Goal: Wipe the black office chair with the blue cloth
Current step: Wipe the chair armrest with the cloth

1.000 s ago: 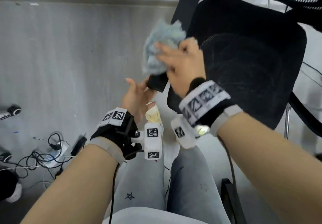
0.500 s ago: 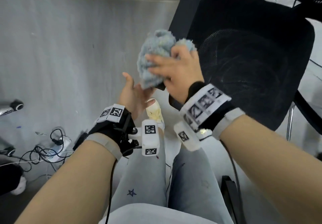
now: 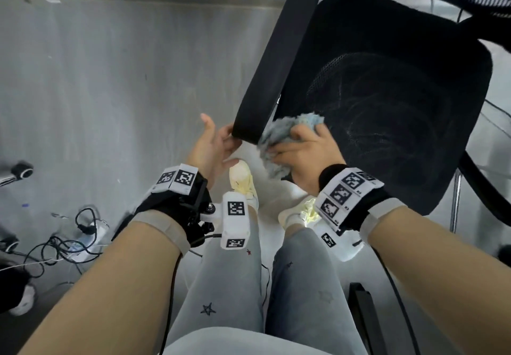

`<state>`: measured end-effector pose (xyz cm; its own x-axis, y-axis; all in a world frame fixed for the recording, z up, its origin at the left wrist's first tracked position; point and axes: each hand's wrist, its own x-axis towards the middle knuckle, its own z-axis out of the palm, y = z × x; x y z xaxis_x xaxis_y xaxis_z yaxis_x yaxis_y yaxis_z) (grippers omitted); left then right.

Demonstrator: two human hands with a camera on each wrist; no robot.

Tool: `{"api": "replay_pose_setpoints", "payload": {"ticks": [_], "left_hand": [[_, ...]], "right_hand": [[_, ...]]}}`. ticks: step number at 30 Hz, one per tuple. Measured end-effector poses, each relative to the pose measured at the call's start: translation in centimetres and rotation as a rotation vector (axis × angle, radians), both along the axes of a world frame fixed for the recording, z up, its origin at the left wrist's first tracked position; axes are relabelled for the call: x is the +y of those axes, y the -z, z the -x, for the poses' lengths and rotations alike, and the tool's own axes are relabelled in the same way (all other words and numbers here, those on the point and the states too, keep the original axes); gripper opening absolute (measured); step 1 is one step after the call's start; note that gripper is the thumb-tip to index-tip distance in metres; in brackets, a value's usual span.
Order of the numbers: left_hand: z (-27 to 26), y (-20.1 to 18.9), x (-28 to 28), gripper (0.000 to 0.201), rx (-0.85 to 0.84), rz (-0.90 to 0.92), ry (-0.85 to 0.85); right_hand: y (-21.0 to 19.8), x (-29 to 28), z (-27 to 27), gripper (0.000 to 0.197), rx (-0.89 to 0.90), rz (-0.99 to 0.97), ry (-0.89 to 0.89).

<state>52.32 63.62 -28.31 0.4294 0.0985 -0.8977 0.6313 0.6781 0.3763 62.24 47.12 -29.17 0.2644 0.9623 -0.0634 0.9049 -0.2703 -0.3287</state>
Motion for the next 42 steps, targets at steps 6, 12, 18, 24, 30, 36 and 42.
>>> {"api": "replay_pose_setpoints", "payload": {"ticks": [6,12,18,24,30,36,42], "left_hand": [[-2.2,-0.6,0.2,0.049,-0.032,-0.242,0.091],[-5.0,-1.9,0.4,0.032,-0.108,-0.384,0.126],[-5.1,-2.0,0.9,0.021,-0.125,-0.348,0.213],[-5.3,-1.4,1.6,0.029,-0.130,-0.261,0.259],[-5.2,-1.2,2.2,0.028,-0.112,-0.205,0.349],[-4.9,-1.7,1.7,0.025,-0.123,-0.222,0.308],[-5.0,-1.3,0.8,0.016,-0.013,-0.367,0.161]], "right_hand": [[-5.2,2.7,-6.6,0.040,0.230,-0.180,0.844],[-5.5,7.6,-4.2,0.041,0.370,-0.165,0.550],[-4.7,7.8,-5.3,0.045,0.167,-0.024,0.419],[-6.4,11.6,-12.4,0.048,0.165,0.247,0.685],[-4.3,13.5,-16.6,0.049,0.183,0.295,0.852],[-5.1,10.6,-10.7,0.054,0.257,0.178,0.691],[-4.2,5.6,-3.9,0.060,0.462,0.010,0.504]]}}
